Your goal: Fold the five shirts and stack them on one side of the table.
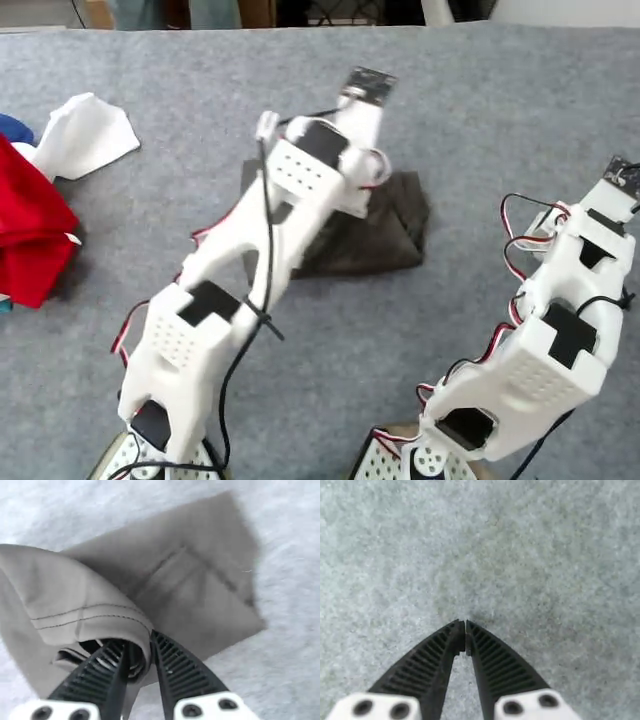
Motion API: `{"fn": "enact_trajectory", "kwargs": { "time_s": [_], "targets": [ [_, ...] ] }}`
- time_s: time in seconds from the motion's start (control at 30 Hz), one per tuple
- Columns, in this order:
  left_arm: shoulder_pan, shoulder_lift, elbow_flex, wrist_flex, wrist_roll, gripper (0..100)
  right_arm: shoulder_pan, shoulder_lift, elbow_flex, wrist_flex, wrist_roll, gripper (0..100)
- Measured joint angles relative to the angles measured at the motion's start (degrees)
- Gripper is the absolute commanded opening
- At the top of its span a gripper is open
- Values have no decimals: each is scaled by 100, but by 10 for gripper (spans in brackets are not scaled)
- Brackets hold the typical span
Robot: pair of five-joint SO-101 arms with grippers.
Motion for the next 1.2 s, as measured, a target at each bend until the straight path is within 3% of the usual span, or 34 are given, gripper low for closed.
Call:
{"fn": "enact_trajectory", "kwargs": {
  "time_s": [0.27,0.73,0.9,0.97,1.1,1.2],
  "targets": [
    [431,519,-9,-800,62,29,0,0,0,0,0,18],
    [607,765,-9,-1415,79,40,0,0,0,0,0,18],
    [615,765,-9,-1459,149,259,0,0,0,0,0,18],
    [615,765,-9,-1459,501,287,0,0,0,0,0,18],
    [176,782,-527,-1327,1477,234,0,0,0,0,0,17],
    [-404,659,-1530,-598,1398,86,0,0,0,0,26,15]
  ]
}}
